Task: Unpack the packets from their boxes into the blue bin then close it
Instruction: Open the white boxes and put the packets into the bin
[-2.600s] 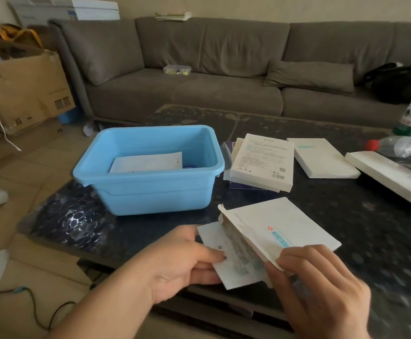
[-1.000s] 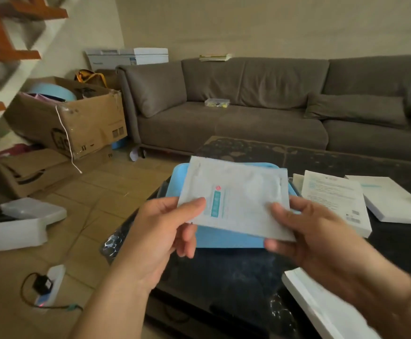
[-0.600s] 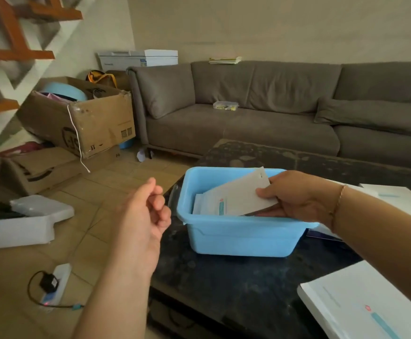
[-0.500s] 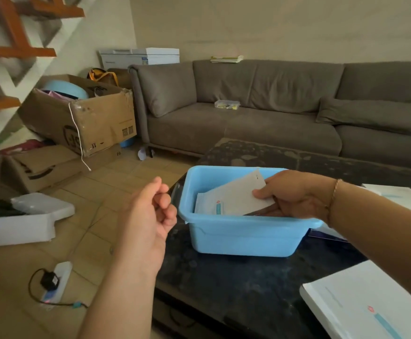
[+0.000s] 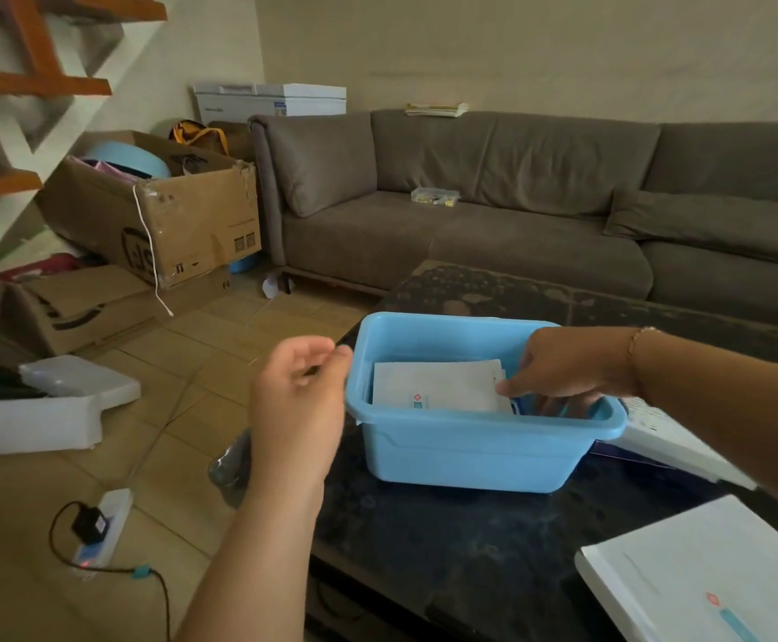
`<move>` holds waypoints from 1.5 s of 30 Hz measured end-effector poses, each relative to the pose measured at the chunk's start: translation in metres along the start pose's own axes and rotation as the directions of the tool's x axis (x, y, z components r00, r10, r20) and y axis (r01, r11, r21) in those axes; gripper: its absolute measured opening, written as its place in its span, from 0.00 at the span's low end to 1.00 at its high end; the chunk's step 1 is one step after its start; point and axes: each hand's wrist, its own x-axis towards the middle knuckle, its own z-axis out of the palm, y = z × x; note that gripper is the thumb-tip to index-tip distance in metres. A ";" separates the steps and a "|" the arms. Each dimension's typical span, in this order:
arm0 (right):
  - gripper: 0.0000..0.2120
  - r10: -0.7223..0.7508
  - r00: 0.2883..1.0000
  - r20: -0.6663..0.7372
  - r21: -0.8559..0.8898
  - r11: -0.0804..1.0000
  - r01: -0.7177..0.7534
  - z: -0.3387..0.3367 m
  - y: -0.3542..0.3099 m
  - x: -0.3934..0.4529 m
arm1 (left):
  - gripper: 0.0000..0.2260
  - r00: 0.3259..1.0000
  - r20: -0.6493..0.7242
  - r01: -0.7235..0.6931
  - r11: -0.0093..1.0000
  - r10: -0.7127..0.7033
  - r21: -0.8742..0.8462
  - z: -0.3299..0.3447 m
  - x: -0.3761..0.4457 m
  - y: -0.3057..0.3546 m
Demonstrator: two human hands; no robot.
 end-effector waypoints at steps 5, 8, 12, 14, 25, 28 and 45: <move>0.12 0.017 0.999 0.036 0.100 0.995 -0.021 0.011 -0.005 0.017 | 0.14 0.983 0.183 -0.086 0.931 0.021 0.355 0.003 -0.003 -0.007; 0.07 0.026 0.999 0.028 0.133 0.991 -0.030 0.016 -0.005 0.021 | 0.11 0.982 0.175 -0.126 0.924 0.065 0.362 0.005 -0.002 -0.008; 0.07 0.050 0.996 0.078 0.049 0.997 -0.054 0.011 -0.007 0.016 | 0.15 0.978 0.199 -0.124 0.930 0.057 0.346 0.002 0.001 -0.009; 0.14 -0.032 0.998 -0.052 -0.258 0.966 0.017 0.005 -0.014 0.019 | 0.20 0.963 0.270 -0.112 0.933 0.017 0.342 -0.004 0.004 -0.008; 0.22 -0.471 0.881 0.045 -0.484 0.761 0.432 0.037 -0.055 0.070 | 0.44 0.837 0.544 -0.204 0.885 -0.065 0.419 -0.015 0.011 -0.013; 0.25 -0.390 0.916 0.098 -0.470 0.793 0.388 0.038 -0.051 0.075 | 0.43 0.840 0.539 -0.191 0.897 -0.061 0.399 -0.015 0.014 -0.019; 0.22 -0.418 0.907 0.052 -0.437 0.807 0.397 0.046 -0.055 0.066 | 0.42 0.893 0.448 -0.268 0.856 0.047 0.443 -0.008 0.012 -0.019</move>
